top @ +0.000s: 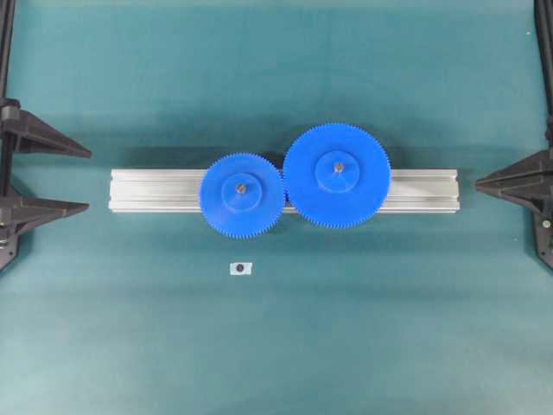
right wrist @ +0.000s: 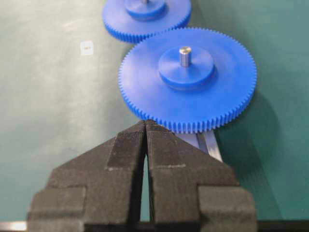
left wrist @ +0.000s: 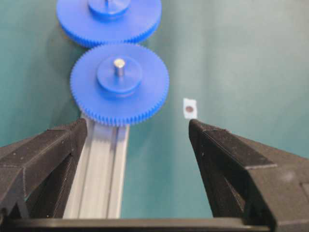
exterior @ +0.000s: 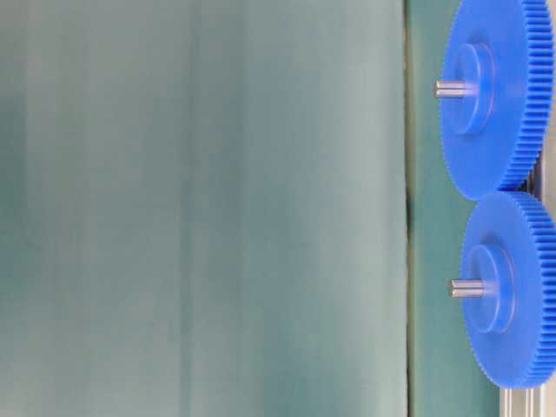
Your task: Insert the small gear onto the shaft.
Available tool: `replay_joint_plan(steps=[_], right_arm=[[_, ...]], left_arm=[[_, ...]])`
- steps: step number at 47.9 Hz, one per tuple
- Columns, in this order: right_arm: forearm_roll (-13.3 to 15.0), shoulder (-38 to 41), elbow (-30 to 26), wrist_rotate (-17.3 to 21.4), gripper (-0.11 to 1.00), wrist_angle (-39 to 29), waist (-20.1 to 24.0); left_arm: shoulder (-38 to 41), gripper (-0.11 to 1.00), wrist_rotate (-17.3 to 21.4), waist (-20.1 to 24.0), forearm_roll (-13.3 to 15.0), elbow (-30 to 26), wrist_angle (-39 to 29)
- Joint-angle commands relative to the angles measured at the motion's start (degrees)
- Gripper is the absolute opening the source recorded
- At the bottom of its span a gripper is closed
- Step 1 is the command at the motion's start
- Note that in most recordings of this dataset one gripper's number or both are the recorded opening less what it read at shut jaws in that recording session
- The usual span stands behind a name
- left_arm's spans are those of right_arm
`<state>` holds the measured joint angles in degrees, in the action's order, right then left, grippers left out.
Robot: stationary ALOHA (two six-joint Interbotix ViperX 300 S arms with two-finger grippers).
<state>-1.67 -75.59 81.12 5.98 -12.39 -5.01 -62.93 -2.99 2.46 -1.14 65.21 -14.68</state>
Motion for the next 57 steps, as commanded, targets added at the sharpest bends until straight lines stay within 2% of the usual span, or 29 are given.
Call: replay_joint_plan(steps=[1,44,57], right_arm=[[0.0,0.44,-0.62,0.44,0.05,0.53,0.0],[0.09,0.53,-0.62,0.44,0.05,0.53,0.0],[0.0,0.44,-0.62,0.44,0.05,0.53,0.0]], left_arm=[[0.62,0.86,0.0,0.18,-0.09,-0.88,0.26],[0.62,0.86,-0.18,0.18,-0.09,-0.35,0.26],[0.7,0.86,-1.41,0.18,-0.09,-0.18,0.26]])
